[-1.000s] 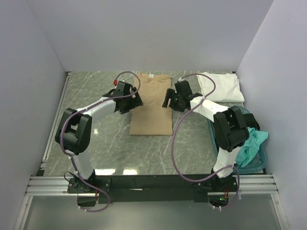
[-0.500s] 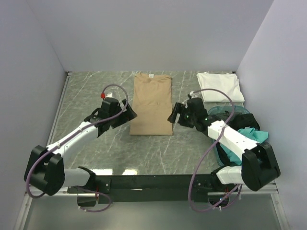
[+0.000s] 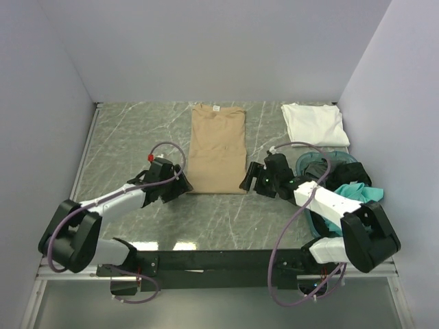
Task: Fold and stack the t-shirts
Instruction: Fold the tshirt
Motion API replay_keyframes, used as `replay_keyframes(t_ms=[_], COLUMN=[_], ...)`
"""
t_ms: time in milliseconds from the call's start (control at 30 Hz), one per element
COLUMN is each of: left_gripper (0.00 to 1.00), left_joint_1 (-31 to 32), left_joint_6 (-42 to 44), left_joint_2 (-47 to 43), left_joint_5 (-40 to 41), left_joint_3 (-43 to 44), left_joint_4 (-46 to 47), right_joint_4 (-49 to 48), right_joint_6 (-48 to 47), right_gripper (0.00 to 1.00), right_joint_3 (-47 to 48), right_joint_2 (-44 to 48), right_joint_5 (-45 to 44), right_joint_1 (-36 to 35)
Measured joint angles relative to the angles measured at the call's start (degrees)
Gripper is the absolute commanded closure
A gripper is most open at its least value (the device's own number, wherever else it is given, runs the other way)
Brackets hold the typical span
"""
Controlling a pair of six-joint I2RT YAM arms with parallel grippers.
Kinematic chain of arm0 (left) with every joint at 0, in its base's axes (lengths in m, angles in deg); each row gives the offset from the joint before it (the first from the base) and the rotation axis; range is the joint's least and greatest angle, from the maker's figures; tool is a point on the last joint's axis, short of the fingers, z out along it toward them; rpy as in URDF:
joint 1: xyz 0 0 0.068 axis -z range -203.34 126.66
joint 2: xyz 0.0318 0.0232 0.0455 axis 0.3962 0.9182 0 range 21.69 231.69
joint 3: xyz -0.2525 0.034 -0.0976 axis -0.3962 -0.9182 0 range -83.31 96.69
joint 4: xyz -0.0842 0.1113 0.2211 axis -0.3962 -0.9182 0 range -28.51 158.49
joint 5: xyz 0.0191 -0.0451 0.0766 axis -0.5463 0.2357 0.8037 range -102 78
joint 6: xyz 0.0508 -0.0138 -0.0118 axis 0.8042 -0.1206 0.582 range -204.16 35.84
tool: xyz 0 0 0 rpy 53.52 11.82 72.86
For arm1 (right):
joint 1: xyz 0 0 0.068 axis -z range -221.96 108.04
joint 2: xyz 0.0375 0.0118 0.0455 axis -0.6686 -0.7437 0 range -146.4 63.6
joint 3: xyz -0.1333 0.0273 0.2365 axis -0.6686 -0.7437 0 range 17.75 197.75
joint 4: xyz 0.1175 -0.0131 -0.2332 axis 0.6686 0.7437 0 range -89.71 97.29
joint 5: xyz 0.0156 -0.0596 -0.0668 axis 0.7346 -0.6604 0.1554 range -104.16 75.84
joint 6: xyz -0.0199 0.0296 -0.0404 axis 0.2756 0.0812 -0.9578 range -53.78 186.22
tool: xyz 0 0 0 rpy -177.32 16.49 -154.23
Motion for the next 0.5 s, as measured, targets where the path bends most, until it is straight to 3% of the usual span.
replay_keyframes(t_ms=[233,400,500], left_gripper=[0.61,0.70,0.82], left_joint_1=[0.00,0.00,0.00], left_joint_6=[-0.02,0.09,0.02], left_joint_2=[5.64,7.48,8.22], left_joint_5=[-0.83,-1.62,-1.86], left_joint_3=[0.02,0.07,0.22], left_joint_4=[2.80,4.85,5.49], right_joint_4=[-2.71,-5.35,-6.88], right_joint_6=[0.57,1.11,1.62], right_gripper=[0.34,0.41,0.50], right_joint_3=[0.00,0.44,0.44], right_joint_2=[-7.34,-10.45,-11.39], right_joint_5=[1.53,3.28,4.02], right_joint_1=[-0.02,-0.17,-0.55])
